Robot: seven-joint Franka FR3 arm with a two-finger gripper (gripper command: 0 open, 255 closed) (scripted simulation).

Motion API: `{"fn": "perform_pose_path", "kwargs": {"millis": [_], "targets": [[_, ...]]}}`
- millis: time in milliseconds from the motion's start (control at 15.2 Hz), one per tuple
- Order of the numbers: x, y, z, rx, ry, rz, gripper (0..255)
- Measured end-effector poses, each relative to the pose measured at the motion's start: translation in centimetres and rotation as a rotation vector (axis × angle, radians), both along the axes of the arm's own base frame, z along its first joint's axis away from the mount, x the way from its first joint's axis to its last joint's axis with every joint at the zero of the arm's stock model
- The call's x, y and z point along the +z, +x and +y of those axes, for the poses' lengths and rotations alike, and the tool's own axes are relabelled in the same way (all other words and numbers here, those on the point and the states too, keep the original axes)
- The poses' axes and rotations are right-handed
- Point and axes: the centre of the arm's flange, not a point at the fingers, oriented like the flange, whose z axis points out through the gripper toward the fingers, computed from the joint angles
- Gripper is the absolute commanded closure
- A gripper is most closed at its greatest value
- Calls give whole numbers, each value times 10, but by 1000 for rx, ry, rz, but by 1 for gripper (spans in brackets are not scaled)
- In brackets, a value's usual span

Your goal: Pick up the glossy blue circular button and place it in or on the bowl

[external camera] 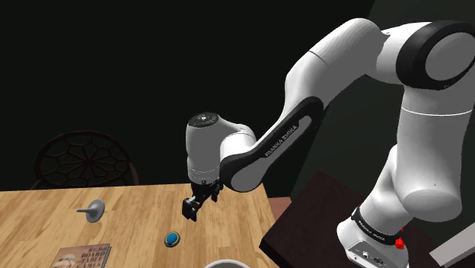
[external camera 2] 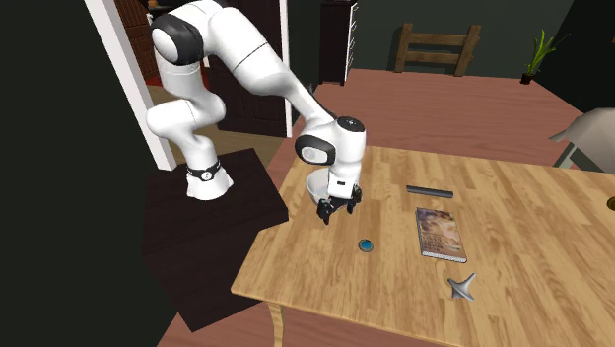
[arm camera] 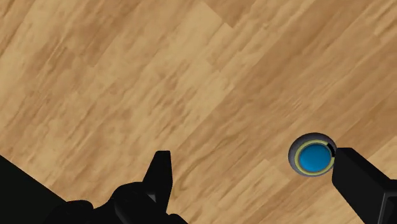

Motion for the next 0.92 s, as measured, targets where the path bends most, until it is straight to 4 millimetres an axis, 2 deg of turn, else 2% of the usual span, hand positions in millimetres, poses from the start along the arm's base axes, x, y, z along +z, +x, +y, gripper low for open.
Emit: {"fn": "perform_pose_path", "kwargs": {"millis": [66, 594, 924], "targets": [[-9, 7, 14, 1, -2, -4, 0], [-82, 42, 85, 16, -19, -28, 0], [-107, 46, 94, 18, -23, -31, 0]]}}
